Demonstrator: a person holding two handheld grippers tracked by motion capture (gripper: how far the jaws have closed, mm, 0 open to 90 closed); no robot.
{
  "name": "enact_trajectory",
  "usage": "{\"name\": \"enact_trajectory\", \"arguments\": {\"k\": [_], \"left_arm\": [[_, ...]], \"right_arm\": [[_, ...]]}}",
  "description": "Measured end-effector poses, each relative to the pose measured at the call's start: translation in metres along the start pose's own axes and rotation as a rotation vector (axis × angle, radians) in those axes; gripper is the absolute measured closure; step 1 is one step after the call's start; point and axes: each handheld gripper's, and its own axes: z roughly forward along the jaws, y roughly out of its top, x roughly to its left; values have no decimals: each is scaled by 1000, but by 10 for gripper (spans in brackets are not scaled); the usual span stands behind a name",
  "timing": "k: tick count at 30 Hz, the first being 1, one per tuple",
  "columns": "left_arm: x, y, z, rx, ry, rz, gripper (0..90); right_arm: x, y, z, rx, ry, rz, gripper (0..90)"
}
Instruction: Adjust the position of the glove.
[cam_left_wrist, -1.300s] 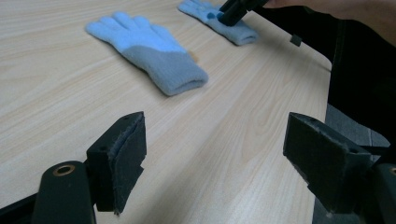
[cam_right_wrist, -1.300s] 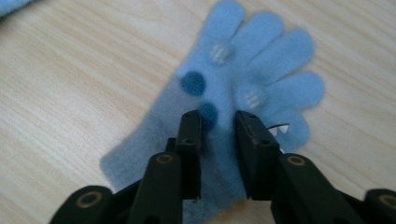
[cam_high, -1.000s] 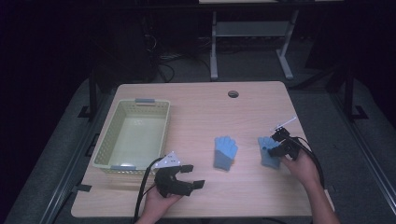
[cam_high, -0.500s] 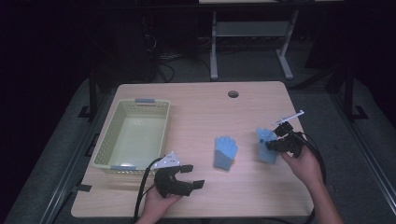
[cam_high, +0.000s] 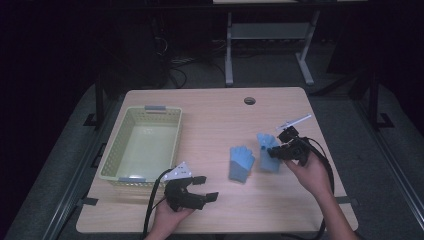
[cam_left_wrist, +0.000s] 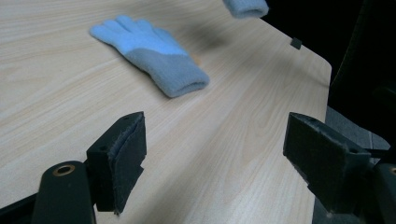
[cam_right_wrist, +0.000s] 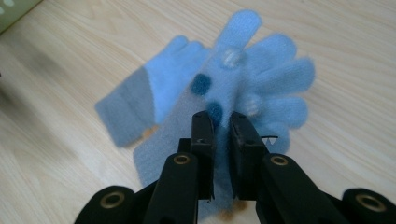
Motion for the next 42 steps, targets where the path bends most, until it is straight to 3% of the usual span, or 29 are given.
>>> {"name": "enact_trajectory", "arguments": {"k": [16,30,42], "left_arm": [[0,1,-3,-14,-3,-1,211],[2,1,-3,-5,5,2,210],[1,0,-2,-3,1,-4,210]], "right_arm": [[34,27,29,15,35,-42,816],[49,25,60,46,51,-24,806],[53,21,82,72,52,18,781]]}}
